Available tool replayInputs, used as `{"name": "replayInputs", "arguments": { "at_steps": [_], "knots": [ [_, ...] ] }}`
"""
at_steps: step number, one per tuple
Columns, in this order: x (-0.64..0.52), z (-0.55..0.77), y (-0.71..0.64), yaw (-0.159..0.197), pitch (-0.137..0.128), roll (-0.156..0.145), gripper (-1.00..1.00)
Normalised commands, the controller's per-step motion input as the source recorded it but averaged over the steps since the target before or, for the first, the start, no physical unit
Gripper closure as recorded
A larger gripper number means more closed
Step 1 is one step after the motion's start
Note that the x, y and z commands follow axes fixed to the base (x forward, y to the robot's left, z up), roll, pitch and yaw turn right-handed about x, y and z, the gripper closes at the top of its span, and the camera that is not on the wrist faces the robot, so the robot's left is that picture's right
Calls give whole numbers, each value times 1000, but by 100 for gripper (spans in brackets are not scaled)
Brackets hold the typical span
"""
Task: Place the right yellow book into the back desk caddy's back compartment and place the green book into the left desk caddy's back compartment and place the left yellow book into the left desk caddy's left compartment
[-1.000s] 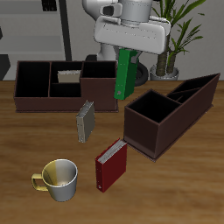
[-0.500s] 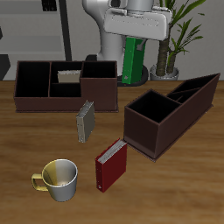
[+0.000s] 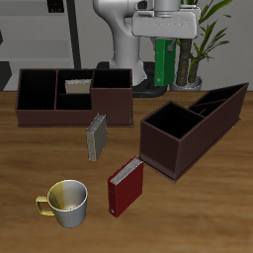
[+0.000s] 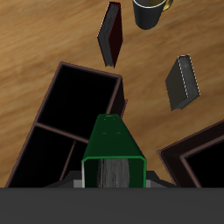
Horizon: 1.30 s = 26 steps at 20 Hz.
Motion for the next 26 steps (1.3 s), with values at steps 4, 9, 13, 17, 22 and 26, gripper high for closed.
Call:
{"name": "replayInputs", "arguments": {
  "at_steps": [4,9,13,17,22,26],
  "knots": [
    [-438,-24,294,-43,7,76,100],
    [-302,-78,385,-68,51,46,100],
    [-171,-158,462,-46,0,79,100],
    [-87,-90,345,-19,-16,74,100],
    [248,-62,346,-72,67,30,100],
    [390,-53,157,-95,47,-105,100]
  ]
}}
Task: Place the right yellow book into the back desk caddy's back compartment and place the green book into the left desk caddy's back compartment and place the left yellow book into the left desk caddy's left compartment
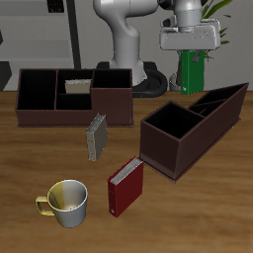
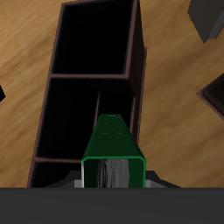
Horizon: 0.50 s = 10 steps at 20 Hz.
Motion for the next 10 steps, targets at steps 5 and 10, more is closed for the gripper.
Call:
{"name": "replayInputs", "arguments": {
  "at_steps": [5,10],
  "knots": [
    [244,-5,385,-43,25,-5,100],
    [75,104,333,-14,-17,70,100]
  ]
}}
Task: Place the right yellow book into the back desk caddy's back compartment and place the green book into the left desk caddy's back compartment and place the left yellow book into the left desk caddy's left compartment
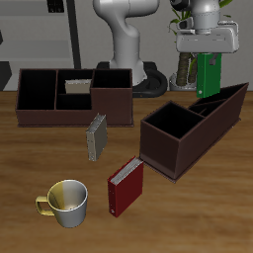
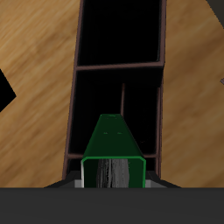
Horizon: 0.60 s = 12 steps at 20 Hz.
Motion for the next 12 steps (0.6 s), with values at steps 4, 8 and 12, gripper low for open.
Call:
{"name": "replayInputs", "arguments": {
  "at_steps": [4,8,12],
  "knots": [
    [252,140,77,-13,-12,45,100],
    [367,207,-33,-14,-24,-23,100],
    [335,6,-43,-1,8,-30,100]
  ]
}}
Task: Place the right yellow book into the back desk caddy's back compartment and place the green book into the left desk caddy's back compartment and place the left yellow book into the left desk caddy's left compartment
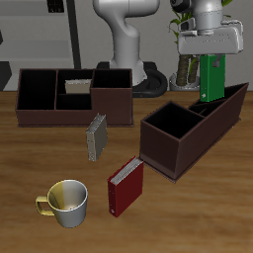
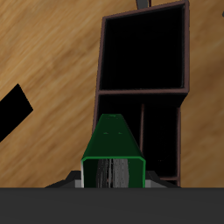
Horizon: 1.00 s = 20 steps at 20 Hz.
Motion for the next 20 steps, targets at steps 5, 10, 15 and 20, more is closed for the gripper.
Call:
{"name": "replayInputs", "arguments": {
  "at_steps": [5,10,15,20],
  "knots": [
    [276,-96,-202,-29,24,-39,100],
    [98,-253,-11,-4,40,-2,100],
    [126,-256,70,-5,48,15,100],
    [194,-344,18,16,63,-11,100]
  ]
}}
